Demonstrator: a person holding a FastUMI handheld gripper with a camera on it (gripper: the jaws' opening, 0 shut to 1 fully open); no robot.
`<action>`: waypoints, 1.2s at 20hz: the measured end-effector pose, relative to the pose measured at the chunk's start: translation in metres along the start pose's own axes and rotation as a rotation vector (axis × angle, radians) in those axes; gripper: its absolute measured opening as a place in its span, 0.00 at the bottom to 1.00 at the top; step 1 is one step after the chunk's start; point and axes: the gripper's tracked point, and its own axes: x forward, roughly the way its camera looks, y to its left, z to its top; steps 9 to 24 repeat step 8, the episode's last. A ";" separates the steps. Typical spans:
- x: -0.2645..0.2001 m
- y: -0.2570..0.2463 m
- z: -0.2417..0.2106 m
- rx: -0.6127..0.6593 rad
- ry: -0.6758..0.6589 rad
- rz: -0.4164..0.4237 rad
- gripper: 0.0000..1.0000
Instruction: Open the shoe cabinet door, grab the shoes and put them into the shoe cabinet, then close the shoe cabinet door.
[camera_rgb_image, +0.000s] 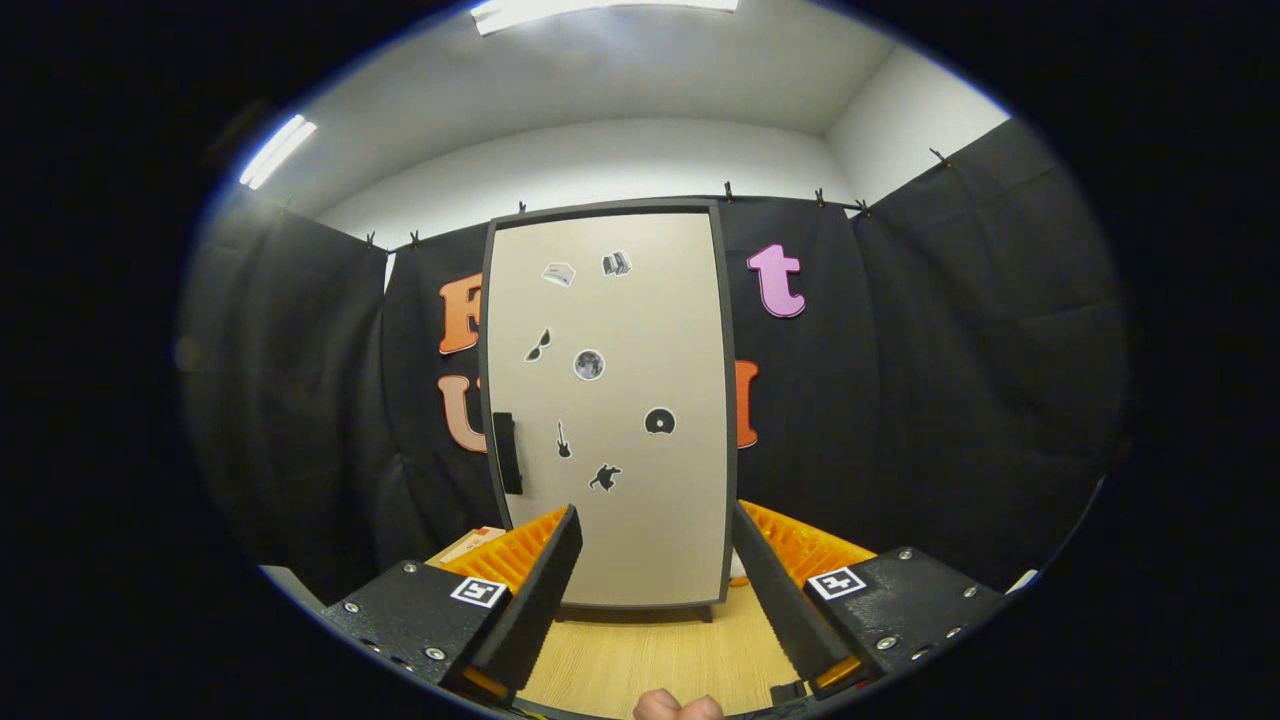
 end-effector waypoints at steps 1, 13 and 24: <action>0.000 0.002 0.000 0.001 0.000 0.003 0.94; -0.006 0.014 -0.003 -0.029 0.022 0.030 0.94; -0.006 0.014 -0.003 -0.029 0.022 0.030 0.94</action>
